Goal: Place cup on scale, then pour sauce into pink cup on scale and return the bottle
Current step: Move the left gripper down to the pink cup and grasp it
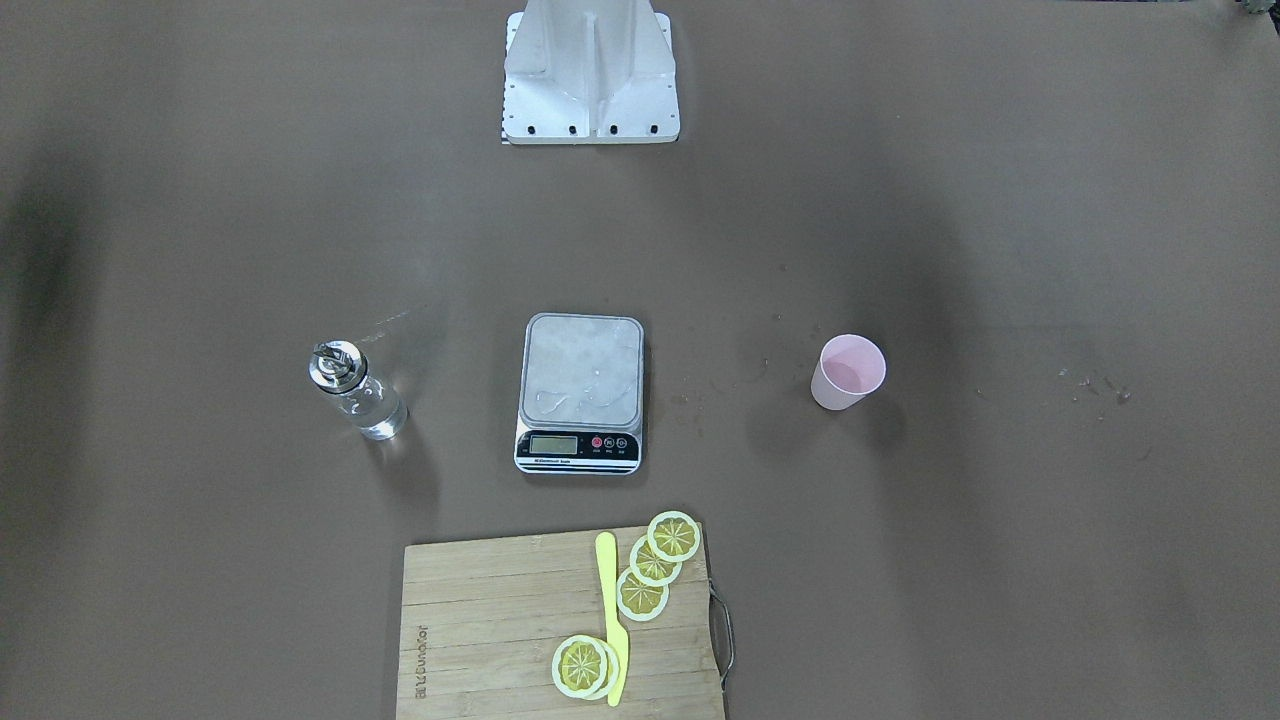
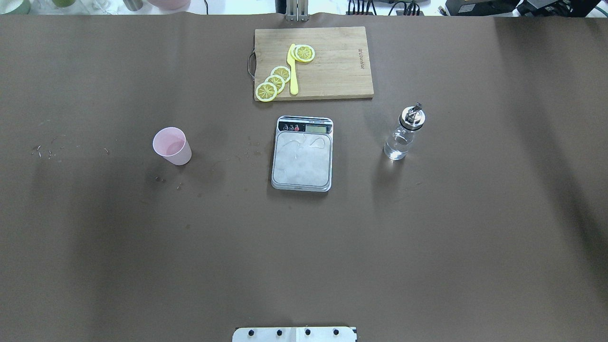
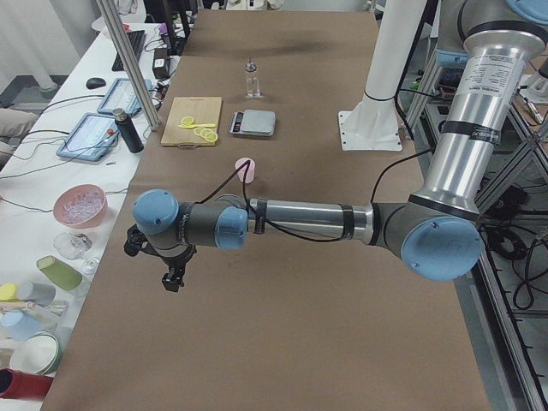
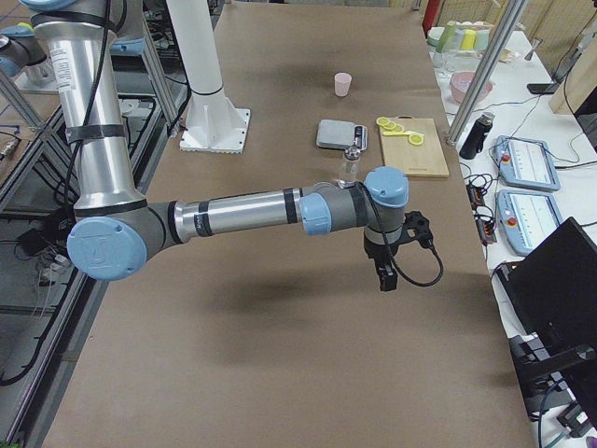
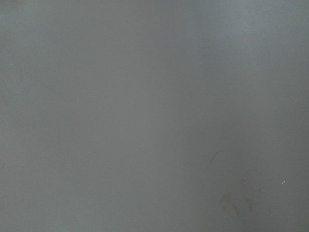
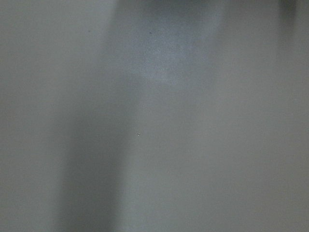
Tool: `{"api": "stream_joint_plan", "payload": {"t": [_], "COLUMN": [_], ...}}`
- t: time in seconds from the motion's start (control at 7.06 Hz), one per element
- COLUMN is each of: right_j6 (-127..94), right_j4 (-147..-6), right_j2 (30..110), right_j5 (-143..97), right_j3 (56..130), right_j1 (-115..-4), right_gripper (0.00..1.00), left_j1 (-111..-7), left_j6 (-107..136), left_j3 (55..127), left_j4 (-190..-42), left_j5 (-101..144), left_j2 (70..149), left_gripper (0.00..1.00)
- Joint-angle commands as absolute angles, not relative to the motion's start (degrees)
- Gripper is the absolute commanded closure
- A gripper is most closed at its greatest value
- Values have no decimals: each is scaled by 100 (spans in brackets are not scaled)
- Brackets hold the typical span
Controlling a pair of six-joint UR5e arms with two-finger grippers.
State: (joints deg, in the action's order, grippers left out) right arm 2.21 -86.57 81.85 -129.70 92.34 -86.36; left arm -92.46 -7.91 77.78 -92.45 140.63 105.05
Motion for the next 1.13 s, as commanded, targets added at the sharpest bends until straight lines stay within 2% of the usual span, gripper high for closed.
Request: {"api": "stream_joint_plan", "payload": {"t": [0.0,0.42,0.71,0.99], "right_j6": [220,211,193,202], "right_j4": [-8657,-8666,-8666,-8666], "right_j2": [8200,8191,8235,8227], "right_j5": [-12990,-13016,-13034,-13095], "right_j3": [9229,9272,9281,9299], "right_j1": [-8631,-8561,-8561,-8552], "right_gripper": [0,0,0,0], "left_j1": [-9237,-9037,-8327,-7520], "left_j6": [-782,346,1191,1894], "left_j3": [7787,8014,8392,8429], "left_j4": [-9237,-9237,-9229,-9229], "left_j5": [14071,14098,14045,13713], "left_j2": [10512,11055,11249,11582], "left_gripper": [3,3,3,3]}}
